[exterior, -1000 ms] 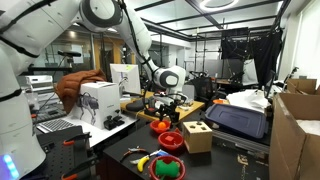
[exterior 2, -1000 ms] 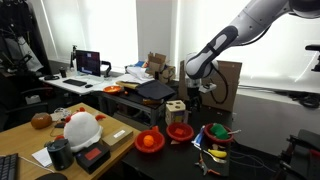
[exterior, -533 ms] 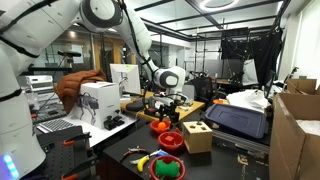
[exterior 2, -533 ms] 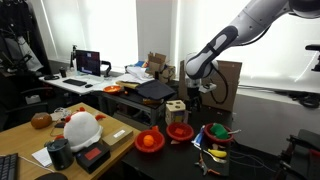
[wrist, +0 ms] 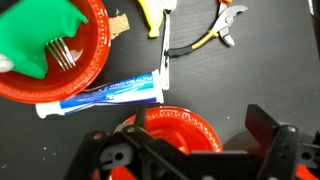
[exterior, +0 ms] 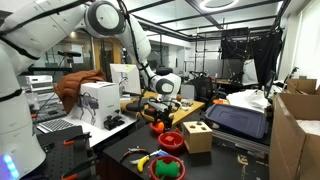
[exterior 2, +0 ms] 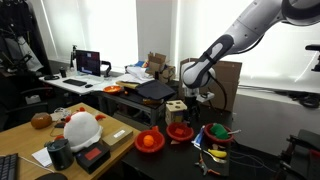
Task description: Put the pliers in the bowl next to the toy box
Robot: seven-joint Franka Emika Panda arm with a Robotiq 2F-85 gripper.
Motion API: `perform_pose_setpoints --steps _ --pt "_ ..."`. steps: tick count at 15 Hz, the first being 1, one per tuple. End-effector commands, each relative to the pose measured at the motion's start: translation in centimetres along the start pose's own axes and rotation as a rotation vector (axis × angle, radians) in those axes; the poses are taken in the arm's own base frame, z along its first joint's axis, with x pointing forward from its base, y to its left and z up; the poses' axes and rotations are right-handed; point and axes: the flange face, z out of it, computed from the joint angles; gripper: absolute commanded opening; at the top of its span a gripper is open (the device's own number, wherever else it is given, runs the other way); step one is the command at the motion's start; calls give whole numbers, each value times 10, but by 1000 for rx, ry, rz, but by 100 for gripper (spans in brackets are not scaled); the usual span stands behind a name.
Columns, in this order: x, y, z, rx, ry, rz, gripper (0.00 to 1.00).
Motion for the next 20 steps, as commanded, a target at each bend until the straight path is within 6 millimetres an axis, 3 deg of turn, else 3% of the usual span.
perform_pose_setpoints --steps 1,6,9,14,20 --pt "-2 -16 33 0 -22 32 100" --pt "-13 -39 100 0 -75 112 100" --pt "-20 -41 124 1 -51 205 100" --pt "-42 -34 132 -22 52 384 100" --pt "-61 -35 134 -34 23 490 100"
